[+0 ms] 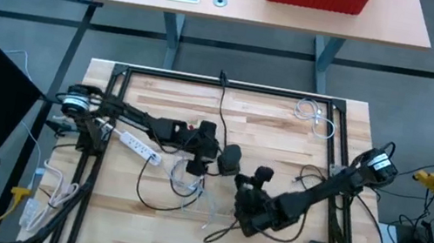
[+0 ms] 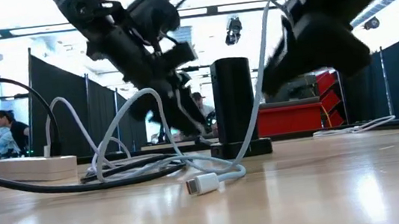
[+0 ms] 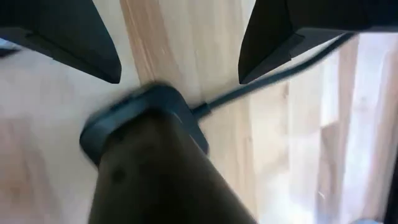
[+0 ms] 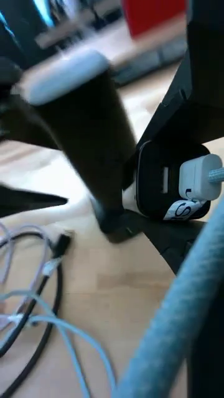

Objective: Insert USB
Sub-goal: Insert the black charger adapter into the top black outlet extension

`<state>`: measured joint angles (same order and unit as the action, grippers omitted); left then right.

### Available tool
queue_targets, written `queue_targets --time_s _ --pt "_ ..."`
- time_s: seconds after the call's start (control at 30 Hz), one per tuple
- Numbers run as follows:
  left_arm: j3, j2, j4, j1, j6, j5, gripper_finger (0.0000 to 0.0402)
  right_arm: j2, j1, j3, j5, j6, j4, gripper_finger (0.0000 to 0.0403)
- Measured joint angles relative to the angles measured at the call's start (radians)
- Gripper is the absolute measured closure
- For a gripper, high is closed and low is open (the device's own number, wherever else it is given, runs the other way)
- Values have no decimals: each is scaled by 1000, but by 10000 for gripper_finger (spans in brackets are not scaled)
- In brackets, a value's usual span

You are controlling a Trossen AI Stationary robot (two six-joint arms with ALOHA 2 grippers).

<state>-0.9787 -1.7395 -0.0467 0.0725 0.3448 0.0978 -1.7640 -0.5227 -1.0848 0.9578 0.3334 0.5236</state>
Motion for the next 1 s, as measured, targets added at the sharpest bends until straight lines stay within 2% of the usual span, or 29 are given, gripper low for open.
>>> queue_targets --time_s 0.13,0.2,0.53,0.63,0.77,1.0 --pt "0 13 51 31 -36 -193 90 -41 -8 -81 91 -116 97 259" --pt "0 1 62 31 -39 -251 90 -63 -17 -112 130 -196 103 259" --pt "0 -38 65 64 -37 -256 90 -240 -97 -247 360 -543 109 259" --pt "0 -39 65 75 -48 -253 90 -279 -88 -260 360 -531 127 259" --pt "0 -39 58 72 -58 -256 90 -304 -64 -264 434 -486 190 259" --pt "0 -39 55 73 -59 -265 90 -314 -29 -264 439 -453 207 259"
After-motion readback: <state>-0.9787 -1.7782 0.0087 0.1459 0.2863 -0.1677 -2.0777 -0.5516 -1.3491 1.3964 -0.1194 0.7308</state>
